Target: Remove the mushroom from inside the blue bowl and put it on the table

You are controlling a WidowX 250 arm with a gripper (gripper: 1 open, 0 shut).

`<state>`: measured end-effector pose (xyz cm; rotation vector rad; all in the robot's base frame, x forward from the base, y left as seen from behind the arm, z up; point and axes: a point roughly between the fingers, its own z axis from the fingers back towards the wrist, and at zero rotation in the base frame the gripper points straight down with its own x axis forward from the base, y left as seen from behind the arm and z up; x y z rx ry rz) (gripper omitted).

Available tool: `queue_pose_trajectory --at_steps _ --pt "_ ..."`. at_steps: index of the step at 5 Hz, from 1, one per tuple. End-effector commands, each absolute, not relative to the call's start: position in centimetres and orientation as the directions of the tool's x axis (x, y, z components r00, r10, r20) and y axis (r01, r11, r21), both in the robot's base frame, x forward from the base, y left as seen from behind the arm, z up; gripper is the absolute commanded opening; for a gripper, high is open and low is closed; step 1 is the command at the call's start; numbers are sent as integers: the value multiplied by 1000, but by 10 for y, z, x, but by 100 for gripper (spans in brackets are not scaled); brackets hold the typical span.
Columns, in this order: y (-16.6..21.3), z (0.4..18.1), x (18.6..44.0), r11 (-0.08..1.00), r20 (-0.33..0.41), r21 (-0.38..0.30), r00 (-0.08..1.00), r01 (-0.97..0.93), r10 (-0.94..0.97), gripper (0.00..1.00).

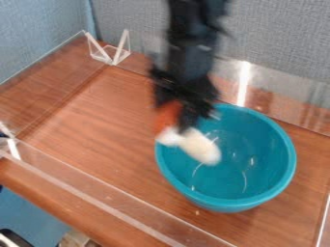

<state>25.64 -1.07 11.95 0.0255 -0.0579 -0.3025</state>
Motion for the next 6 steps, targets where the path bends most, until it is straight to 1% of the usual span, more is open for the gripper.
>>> queue_pose_trajectory --at_steps 1,2,3,4,6 --pt "36 130 255 972 92 57 968 229 -234 0" --pt "64 113 246 979 61 49 978 197 -199 0" --pt "67 93 244 978 27 52 978 204 -206 0" --pt "66 77 245 975 -2 56 976 216 -217 0" --pt "67 61 246 974 -32 62 975 220 -218 0"
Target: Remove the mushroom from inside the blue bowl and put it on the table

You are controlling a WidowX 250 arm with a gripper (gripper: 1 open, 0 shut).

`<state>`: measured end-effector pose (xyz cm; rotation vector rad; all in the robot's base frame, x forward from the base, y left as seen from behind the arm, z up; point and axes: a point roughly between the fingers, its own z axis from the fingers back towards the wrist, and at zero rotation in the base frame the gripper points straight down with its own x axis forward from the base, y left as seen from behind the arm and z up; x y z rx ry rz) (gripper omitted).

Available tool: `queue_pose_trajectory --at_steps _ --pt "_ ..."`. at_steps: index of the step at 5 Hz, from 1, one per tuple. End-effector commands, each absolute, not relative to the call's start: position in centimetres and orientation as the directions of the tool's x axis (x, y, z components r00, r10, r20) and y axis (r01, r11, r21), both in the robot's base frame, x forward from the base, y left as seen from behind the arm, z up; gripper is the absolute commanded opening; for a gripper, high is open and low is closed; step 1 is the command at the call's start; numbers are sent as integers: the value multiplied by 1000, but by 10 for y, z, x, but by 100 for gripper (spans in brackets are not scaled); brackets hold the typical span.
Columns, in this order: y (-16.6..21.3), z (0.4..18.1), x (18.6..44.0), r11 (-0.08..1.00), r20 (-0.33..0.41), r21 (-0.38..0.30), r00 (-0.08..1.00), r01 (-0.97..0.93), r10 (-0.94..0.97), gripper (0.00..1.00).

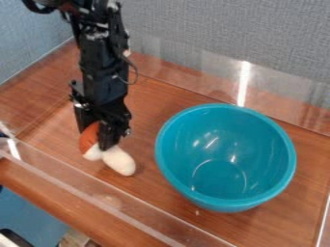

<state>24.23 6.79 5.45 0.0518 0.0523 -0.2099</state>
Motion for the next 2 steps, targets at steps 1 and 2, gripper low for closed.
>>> queue_pose_trajectory --at_steps 1,2 --pt "67 59 245 974 -36 65 976 216 -214 0" --pt "67 58 245 975 -38 67 977 212 -210 0"
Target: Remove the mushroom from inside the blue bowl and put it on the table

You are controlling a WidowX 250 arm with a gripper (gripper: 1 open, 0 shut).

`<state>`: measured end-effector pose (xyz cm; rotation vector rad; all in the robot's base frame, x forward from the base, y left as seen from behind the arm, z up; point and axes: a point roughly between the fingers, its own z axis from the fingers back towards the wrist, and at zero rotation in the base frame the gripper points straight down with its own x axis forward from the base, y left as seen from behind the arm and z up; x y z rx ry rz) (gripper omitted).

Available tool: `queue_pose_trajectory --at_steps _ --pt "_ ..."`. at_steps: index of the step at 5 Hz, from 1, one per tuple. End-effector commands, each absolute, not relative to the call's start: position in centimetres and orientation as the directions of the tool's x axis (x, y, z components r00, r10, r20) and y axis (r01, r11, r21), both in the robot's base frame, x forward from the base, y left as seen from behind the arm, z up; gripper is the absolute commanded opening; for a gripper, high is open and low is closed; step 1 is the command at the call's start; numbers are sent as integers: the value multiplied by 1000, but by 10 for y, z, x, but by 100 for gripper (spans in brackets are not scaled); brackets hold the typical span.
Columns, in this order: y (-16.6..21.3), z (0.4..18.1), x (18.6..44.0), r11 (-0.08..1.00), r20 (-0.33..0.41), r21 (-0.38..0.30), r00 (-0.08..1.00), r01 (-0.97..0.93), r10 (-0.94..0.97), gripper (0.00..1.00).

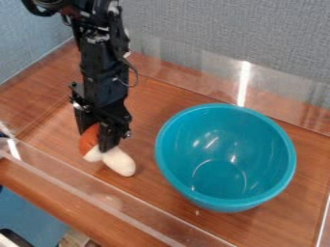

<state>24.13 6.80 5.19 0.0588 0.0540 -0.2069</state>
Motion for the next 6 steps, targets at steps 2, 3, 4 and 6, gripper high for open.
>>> queue_pose_trajectory --at_steps 2,3,4,6 --pt "67 56 243 976 -39 72 979 204 -202 0" --pt "67 55 243 977 -39 74 980 199 -197 0" --pt "67 55 242 978 -38 77 981 195 -192 0" --pt "67 54 241 979 -37 82 982 185 -183 0"
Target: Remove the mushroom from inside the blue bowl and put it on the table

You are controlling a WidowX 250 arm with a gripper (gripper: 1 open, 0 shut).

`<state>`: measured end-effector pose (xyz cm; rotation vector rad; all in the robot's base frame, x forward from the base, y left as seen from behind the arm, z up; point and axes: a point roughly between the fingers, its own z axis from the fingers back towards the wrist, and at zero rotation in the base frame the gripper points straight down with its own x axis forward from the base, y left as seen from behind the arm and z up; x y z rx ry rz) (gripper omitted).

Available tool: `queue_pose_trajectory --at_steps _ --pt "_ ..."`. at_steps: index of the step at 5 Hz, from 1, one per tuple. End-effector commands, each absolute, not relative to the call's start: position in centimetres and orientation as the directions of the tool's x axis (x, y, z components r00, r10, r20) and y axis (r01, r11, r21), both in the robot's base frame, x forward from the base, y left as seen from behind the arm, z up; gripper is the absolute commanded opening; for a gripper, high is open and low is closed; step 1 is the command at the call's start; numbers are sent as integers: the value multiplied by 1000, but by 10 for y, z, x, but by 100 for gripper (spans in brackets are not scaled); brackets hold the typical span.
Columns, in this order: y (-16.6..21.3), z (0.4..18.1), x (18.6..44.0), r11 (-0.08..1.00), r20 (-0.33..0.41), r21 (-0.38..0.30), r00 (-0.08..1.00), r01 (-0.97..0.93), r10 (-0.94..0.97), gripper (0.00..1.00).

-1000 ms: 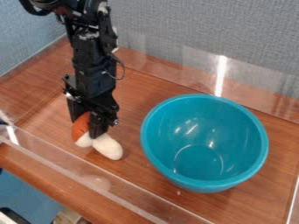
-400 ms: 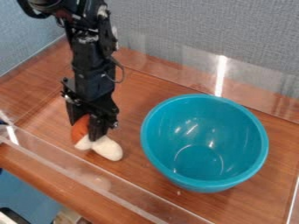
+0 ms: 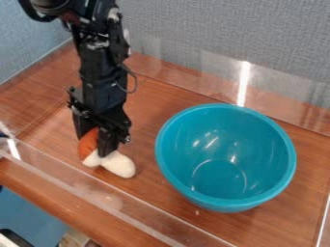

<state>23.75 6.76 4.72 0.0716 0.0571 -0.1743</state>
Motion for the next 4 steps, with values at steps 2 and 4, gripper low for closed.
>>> queue_pose_trajectory --at_steps 2,4 --pt "67 53 241 981 -35 86 984 175 -173 100" --pt "65 73 239 982 3 101 987 157 -158 100"
